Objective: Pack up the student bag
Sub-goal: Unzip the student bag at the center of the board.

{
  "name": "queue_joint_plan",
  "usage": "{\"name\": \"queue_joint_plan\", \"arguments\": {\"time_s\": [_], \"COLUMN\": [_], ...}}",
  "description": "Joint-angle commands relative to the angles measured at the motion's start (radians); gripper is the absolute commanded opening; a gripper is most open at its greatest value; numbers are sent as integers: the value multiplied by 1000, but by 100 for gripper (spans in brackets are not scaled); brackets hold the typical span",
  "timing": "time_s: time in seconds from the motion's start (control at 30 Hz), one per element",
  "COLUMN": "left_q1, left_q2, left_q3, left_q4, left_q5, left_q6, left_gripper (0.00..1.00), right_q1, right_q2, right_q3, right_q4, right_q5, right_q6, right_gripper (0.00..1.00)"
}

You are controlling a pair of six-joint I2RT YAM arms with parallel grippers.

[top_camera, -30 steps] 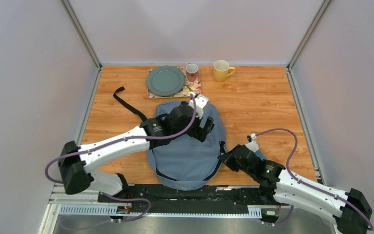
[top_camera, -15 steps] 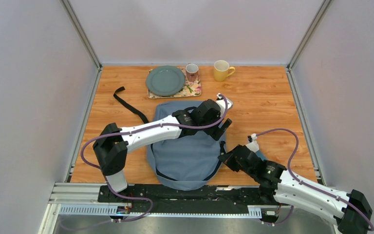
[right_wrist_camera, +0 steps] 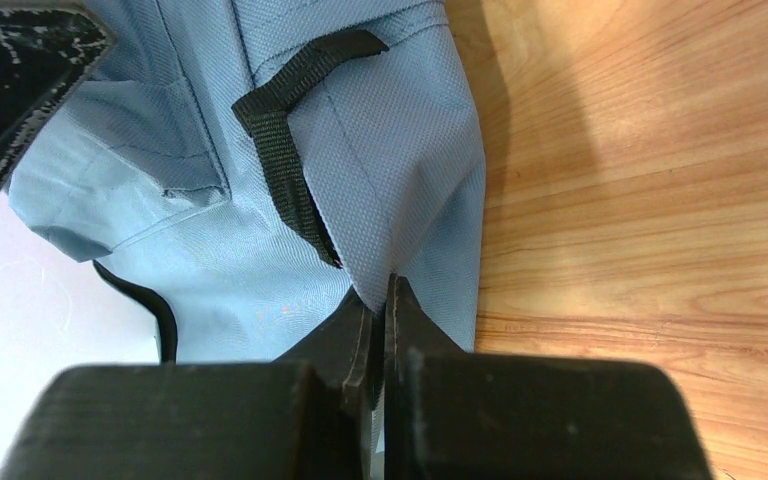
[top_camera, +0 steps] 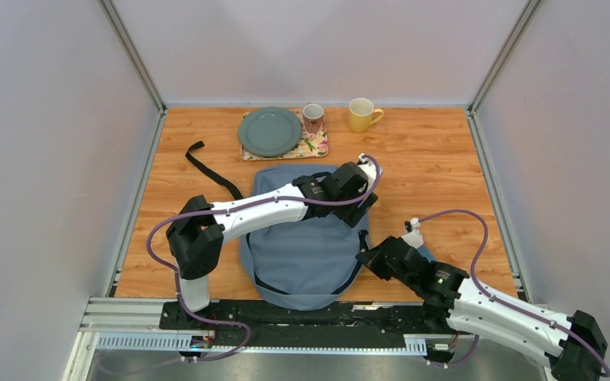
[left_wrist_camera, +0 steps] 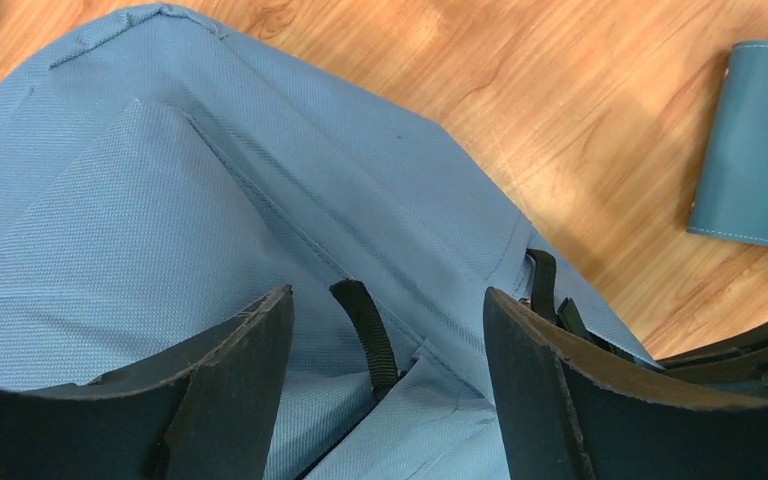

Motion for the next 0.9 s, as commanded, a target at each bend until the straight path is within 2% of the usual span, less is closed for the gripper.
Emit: {"name": "queue_joint_plan", "arguments": {"time_s": [0.0,0.07,0.2,0.4,0.63,0.67,0.7,0.8,0.87], "left_q1": [0,0,0,0,0,0,0,0,0], "left_q2": [19,28,38,36,33,33,33,31,21], "left_q3": [33,34,33,28,25,25,25,22,7], "left_q4": [-15,-17,-15,-9,-7,-4,-6,-4,6], "left_q5": [-6,-1,16,24,1,0,-3,-7,-1], "left_q6": [-6,-4,-6,-9,-18,-19,-19,-24,-21], "left_gripper": [75,73,62,53,53,46,35,30,19], "right_q1": [6,6,6,6,6,6,4,6,6], "right_q2": [-1,-2,-2,-13,-27,-30,-31,-40,-46], "right_q3": [11,11,11,11,10,11,11,8,7], "right_q4": [-28,-28,-33,-44,-56,-59,-59,-65,-68], "right_q5": [42,41,42,42,47,45,48,48,50], "right_q6": [17,14,17,22,25,25,25,28,29], "right_gripper": [0,0,0,0,0,0,0,0,0]}}
